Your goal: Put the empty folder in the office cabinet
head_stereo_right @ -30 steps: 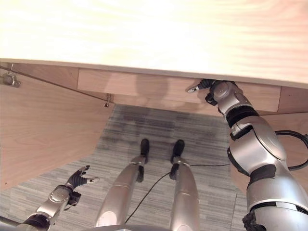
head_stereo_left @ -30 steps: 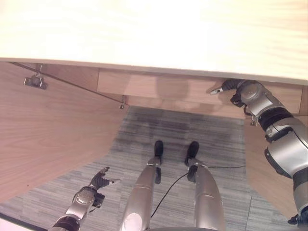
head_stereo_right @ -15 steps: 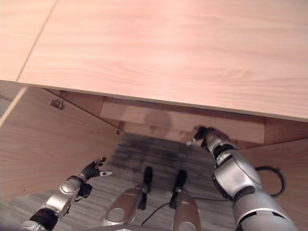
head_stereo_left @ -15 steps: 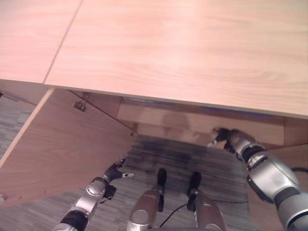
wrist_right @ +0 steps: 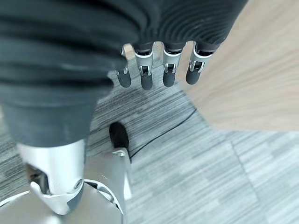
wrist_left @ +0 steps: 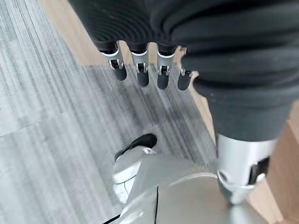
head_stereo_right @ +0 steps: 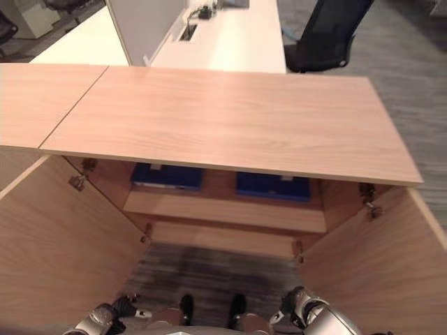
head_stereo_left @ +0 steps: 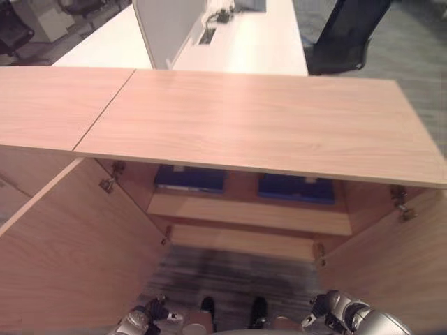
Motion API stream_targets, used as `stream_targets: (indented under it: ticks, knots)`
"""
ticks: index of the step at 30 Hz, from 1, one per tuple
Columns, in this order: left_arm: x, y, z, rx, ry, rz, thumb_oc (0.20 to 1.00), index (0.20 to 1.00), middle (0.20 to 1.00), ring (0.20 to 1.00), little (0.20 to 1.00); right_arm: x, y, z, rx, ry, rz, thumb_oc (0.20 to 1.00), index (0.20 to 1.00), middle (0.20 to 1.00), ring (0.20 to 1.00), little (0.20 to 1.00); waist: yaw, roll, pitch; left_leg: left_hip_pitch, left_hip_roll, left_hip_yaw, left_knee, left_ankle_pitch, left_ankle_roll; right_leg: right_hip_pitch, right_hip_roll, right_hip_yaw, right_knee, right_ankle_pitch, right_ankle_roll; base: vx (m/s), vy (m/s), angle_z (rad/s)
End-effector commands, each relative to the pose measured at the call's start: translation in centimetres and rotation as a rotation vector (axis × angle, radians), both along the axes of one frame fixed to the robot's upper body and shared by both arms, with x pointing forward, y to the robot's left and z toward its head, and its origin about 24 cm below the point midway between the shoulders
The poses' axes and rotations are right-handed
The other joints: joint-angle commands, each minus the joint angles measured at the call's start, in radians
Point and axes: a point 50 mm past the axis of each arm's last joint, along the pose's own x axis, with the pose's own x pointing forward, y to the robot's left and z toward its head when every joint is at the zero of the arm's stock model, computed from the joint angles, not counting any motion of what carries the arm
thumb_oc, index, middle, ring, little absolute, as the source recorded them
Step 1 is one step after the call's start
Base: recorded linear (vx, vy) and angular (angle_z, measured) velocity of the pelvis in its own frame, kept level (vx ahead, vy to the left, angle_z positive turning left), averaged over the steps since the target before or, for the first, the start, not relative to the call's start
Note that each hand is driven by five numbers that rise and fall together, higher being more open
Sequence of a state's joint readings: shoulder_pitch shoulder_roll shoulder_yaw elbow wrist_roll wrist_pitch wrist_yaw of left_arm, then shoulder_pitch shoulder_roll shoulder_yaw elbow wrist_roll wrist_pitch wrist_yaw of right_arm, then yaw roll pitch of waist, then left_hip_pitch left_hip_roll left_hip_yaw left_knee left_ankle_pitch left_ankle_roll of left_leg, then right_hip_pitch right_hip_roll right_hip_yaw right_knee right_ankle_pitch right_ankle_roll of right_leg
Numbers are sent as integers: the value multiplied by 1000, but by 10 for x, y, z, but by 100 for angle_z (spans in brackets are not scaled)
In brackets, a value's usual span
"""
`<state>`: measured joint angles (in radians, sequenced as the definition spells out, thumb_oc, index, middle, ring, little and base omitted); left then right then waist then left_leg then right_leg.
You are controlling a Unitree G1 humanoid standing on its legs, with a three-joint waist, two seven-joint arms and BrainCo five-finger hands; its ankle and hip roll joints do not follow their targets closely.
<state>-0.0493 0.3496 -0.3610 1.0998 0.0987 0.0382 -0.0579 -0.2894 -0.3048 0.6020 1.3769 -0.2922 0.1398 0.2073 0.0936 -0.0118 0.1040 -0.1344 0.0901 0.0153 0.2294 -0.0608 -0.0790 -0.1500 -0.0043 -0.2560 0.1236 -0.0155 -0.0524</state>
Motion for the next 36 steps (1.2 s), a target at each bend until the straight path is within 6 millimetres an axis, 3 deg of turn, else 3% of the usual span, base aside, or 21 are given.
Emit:
stream_targets:
  ticks: [1, 2, 3, 4, 6, 11, 18, 20, 24, 26, 29, 31, 36]
  knots:
    - [7, -10, -1, 12, -34, -28, 1000, 1000, 1000, 1000, 1000, 27, 7, 9, 38, -123, -78, 1000, 1000, 1000, 1000, 1000, 10, -30, 48, -99, -54, -104, 239, -85, 51, 158, -14, 38, -177, -18, 95, 25, 148, -59]
    - [-1, -14, -6, 9, -8, -6, 1000, 1000, 1000, 1000, 1000, 20, 8, 5, 64, -140, -150, 1000, 1000, 1000, 1000, 1000, 1, -34, 27, -63, -65, -147, 210, -109, 58, 159, -7, 70, -181, -9, 104, 57, 179, -69]
    - [-7, -17, -9, 10, 8, -3, 1000, 1000, 1000, 1000, 1000, 15, 8, 4, 84, -155, -204, 1000, 1000, 1000, 1000, 1000, -13, -32, 12, -18, -62, -148, 157, -152, 61, 159, -2, 87, -181, -3, 111, 66, 200, -80]
    - [-11, -19, -11, 12, 21, -3, 1000, 1000, 1000, 1000, 1000, 12, 8, 2, 95, -167, -231, 1000, 1000, 1000, 1000, 1000, -23, -33, 1, 14, -59, -138, 111, -157, 60, 155, 0, 102, -180, 2, 116, 26, 128, -71]
    - [-14, -19, -13, 34, 44, -6, 1000, 1000, 1000, 1000, 1000, 4, 8, -1, 110, -199, -310, 1000, 1000, 1000, 1000, 1000, -49, -40, -22, 62, -62, -100, 21, -148, 59, 136, -6, 121, -170, 16, 128, -65, 280, -69]
    - [2, -22, -10, 67, -9, -14, 1000, 1000, 1000, 1000, 1000, -14, -5, -4, 108, -305, -598, 1000, 1000, 1000, 1000, 1000, -114, -46, -52, 145, -110, -25, -176, -84, 88, 53, -64, 171, -122, 72, 174, -94, 282, -71]
    - [6, -23, -9, 79, -5, -42, 1000, 1000, 1000, 1000, 1000, -40, -13, -10, 106, -313, -799, 1000, 1000, 1000, 1000, 1000, -171, -39, -56, 179, -150, 39, -246, -61, 126, -2, -93, 239, -94, 97, 206, -90, 211, -49]
    - [-1, -20, -11, 92, 19, -48, 1000, 1000, 1000, 1000, 1000, -45, -14, -11, 99, -321, -824, 1000, 1000, 1000, 1000, 1000, -192, -39, -37, 203, -165, 83, -277, -54, 138, -44, -100, 274, -56, 108, 223, -140, 180, -57]
    - [-5, -17, -12, 101, 32, -35, 1000, 1000, 1000, 1000, 1000, -40, -19, -8, 88, -359, -836, 1000, 1000, 1000, 1000, 1000, -194, -35, -3, 226, -160, 136, -287, -56, 143, -82, -132, 212, -8, 108, 230, -97, 63, -87]
    - [-8, -15, -12, 99, 39, -12, 1000, 1000, 1000, 1000, 1000, -31, -27, -2, 85, -420, -870, 1000, 1000, 1000, 1000, 1000, -183, -19, 15, 242, -130, 181, -278, -65, 142, -62, -219, 64, 31, 77, 210, -89, -33, -66]
    - [-9, -13, -12, 101, 40, 0, 1000, 1000, 1000, 1000, 1000, -30, -36, 2, 77, -464, -915, 1000, 1000, 1000, 1000, 1000, -183, -19, 13, 247, -123, 190, -273, -69, 142, -40, -250, 84, 32, 85, 215, -16, -59, -55]
    - [-10, -11, -12, 104, 41, 17, 1000, 1000, 1000, 1000, 1000, -27, -51, 10, 60, -533, -986, 1000, 1000, 1000, 1000, 1000, -181, -26, -3, 244, -117, 199, -265, -78, 136, -9, -297, 120, -3, 125, 236, 32, -137, -23]
    - [-6, -4, -9, 119, 25, 51, 1000, 1000, 1000, 1000, 1000, -22, -70, 20, 17, -612, -1055, 1000, 1000, 1000, 1000, 1000, -175, -59, -21, 235, -96, 202, -261, -76, 109, 3, -322, 160, -90, 190, 272, 75, -243, -12]
